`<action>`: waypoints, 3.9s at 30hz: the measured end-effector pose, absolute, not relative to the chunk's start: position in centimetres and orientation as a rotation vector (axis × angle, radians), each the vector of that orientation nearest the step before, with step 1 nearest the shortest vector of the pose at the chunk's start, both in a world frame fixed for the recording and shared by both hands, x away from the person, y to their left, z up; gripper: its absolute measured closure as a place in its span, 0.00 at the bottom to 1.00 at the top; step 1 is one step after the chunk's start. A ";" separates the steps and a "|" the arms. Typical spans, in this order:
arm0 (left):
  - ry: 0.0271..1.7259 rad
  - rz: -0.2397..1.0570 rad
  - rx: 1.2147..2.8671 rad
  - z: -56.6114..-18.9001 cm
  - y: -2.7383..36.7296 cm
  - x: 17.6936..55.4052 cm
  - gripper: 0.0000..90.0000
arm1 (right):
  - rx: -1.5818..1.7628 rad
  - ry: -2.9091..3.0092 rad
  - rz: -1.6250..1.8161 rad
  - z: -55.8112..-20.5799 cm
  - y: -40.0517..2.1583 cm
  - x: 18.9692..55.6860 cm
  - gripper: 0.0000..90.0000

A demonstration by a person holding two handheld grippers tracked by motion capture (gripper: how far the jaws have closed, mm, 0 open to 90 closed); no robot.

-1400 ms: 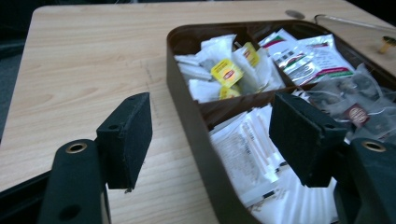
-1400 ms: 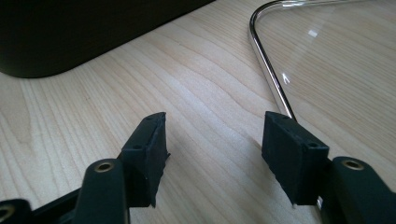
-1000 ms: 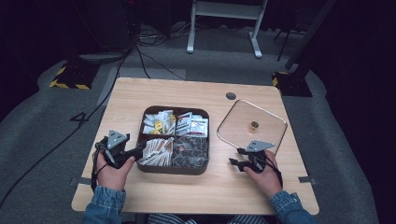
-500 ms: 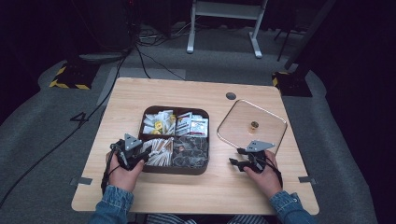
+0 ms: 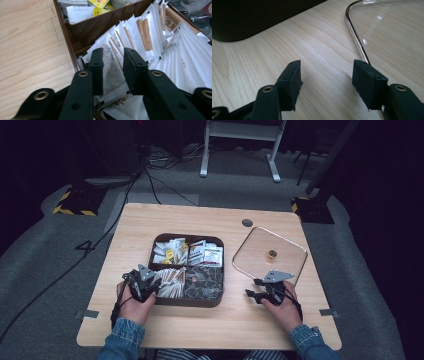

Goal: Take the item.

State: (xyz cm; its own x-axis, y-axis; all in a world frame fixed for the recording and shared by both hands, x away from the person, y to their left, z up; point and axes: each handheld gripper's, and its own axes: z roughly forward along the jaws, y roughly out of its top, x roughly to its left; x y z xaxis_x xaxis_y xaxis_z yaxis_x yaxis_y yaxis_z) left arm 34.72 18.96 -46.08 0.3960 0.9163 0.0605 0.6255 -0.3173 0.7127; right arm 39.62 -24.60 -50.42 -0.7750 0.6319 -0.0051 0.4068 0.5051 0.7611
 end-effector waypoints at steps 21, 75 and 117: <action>1.297 0.742 2.172 -46.3 18.5 34.9 0.93 | 0.860 2.478 1.143 -50.4 -24.6 39.6 0.45; 1.006 0.414 1.866 -40.0 18.7 31.4 0.98 | 0.858 2.480 1.144 -50.4 -24.6 39.6 0.45; 0.708 0.162 2.057 -42.4 10.7 29.7 0.98 | 0.858 2.480 1.144 -50.4 -24.6 39.6 0.45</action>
